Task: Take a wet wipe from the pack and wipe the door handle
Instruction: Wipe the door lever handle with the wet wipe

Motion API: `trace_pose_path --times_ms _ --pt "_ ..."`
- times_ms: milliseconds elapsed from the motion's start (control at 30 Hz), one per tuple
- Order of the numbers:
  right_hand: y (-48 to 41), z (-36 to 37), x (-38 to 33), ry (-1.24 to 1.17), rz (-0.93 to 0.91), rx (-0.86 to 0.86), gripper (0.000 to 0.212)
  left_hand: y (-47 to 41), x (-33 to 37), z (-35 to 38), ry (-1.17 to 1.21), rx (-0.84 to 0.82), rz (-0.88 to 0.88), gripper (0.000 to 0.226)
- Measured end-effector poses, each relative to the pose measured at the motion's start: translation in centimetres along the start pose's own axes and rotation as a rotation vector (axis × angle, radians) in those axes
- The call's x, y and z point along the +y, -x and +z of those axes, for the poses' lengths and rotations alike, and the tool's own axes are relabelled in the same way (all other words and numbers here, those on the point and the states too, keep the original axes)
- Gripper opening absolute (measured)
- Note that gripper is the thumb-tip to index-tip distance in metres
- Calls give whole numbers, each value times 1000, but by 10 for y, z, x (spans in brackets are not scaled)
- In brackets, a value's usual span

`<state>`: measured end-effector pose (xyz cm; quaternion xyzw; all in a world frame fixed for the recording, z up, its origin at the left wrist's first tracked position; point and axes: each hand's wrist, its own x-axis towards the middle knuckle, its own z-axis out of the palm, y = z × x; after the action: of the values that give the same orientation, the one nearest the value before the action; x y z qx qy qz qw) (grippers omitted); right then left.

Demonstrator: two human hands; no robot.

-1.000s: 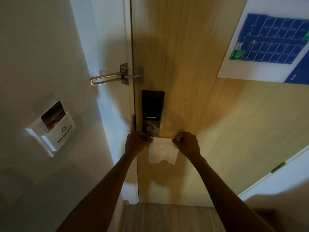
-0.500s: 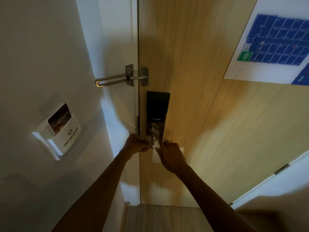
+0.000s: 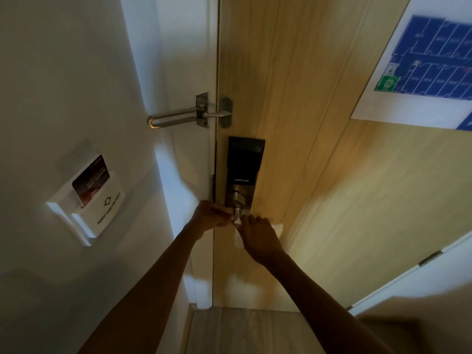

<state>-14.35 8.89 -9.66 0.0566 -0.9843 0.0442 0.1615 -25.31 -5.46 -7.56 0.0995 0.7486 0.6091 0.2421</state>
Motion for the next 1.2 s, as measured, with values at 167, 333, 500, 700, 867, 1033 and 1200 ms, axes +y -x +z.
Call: trace_pose_path --times_ms 167,333,500,700,867,1033,1200 --pt "-2 6 11 8 -7 -26 22 1 0 0 38 -4 7 22" --pt "4 1 28 11 -100 -14 25 3 0 0 27 -10 23 25" --pt "20 -7 62 46 -173 -24 30 5 0 1 -3 -18 31 30" --pt "24 -6 68 61 -153 -22 31 5 2 0 -62 -23 61 28" --pt "18 -7 51 92 -79 -22 27 4 3 1 -166 -18 100 26" --pt "0 -3 18 81 -51 -52 20 1 2 2 -340 2 142 25" --pt "1 -6 8 15 -74 14 39 -1 -1 0 -368 -13 132 26"
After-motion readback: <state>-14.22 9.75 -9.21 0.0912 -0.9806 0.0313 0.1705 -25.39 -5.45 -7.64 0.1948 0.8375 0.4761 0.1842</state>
